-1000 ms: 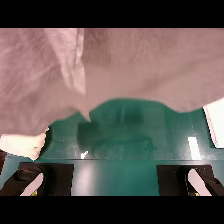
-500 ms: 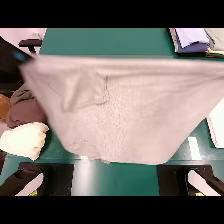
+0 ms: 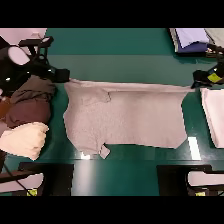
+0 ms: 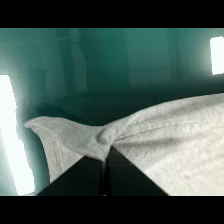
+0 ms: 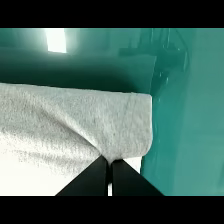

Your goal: Fold the shirts.

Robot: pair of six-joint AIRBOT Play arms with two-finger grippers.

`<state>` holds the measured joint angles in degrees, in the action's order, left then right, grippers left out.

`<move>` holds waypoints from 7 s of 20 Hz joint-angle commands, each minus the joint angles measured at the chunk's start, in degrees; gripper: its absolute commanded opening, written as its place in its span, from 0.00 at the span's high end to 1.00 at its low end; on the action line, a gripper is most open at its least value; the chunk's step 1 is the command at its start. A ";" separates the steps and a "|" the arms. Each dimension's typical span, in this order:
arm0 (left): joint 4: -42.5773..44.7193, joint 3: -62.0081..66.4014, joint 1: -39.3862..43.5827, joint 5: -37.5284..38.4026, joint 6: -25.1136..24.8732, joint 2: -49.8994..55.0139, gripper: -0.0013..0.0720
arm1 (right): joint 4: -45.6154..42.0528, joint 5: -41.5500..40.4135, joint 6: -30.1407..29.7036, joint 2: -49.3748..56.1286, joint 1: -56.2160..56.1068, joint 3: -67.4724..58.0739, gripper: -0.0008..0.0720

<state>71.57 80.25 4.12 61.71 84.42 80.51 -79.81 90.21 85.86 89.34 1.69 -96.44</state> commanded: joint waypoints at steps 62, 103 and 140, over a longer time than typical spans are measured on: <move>-17.07 -50.45 -1.01 6.43 -0.90 -33.68 0.96 | 12.63 -12.39 -7.96 -23.93 13.29 61.99 0.91; -16.72 -6.03 10.01 -9.90 -5.16 5.22 0.96 | 26.40 -11.91 -14.53 9.75 16.11 21.03 0.30; -0.98 23.26 -5.60 3.48 -0.42 -0.07 0.96 | 41.27 -34.29 -14.25 14.82 -49.35 -14.62 0.80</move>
<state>67.59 103.26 6.11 64.34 84.14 88.23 -38.52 64.77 72.79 98.15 -40.07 -109.56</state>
